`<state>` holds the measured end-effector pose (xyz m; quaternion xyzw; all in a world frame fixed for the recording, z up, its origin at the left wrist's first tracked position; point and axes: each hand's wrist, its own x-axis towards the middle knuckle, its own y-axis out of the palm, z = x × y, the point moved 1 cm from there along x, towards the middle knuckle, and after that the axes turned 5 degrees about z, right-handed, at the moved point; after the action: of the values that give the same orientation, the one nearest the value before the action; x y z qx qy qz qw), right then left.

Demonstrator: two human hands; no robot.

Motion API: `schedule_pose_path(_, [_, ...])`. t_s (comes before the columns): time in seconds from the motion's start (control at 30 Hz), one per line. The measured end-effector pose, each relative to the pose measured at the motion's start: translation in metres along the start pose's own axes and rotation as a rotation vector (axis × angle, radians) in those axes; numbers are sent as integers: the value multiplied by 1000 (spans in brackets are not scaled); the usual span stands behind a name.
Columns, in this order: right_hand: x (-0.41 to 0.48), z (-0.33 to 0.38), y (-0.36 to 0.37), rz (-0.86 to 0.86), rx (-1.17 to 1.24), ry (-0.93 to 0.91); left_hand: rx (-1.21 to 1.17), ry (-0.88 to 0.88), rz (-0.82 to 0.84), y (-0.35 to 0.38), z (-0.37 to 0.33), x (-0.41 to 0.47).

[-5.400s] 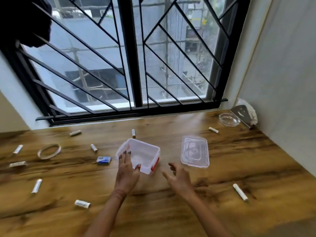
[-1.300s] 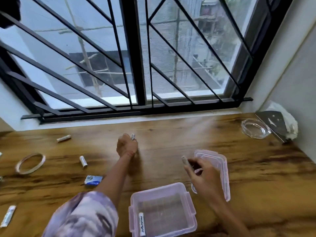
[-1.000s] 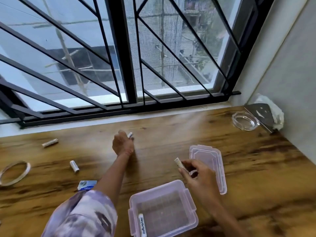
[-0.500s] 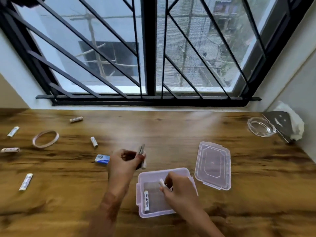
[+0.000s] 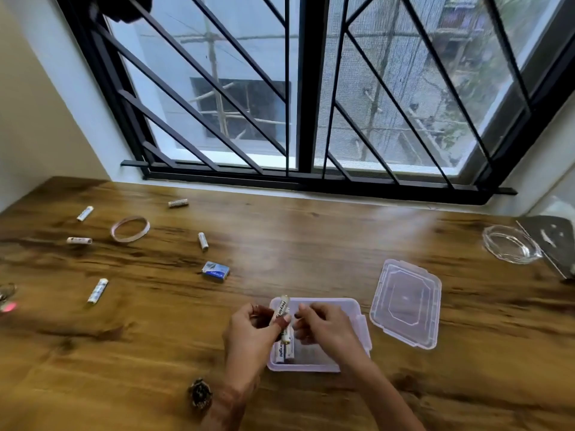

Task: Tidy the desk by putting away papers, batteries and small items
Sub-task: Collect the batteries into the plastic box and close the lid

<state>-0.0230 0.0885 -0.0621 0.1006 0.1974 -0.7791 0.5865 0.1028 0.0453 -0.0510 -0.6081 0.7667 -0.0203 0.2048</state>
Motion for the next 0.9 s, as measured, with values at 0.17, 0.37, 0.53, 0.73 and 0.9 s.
schedule_pose_path(0.17, [-4,-1,-14,116,251,120,185,20,73,26,-5,-10])
schedule_pose_path(0.37, [3,-8,-18,86,-111,185,590,80,223,40,-7,-15])
schedule_pose_path(0.53, [8,-11,-16,41,-325,114,583,124,176,29,-6,-7])
schedule_pose_path(0.73, [13,-9,-18,-43,-484,34,466,179,98,-1,-21,7])
schedule_pose_path(0.9, [11,27,-9,-92,-475,-172,384,163,3,-30,-27,25])
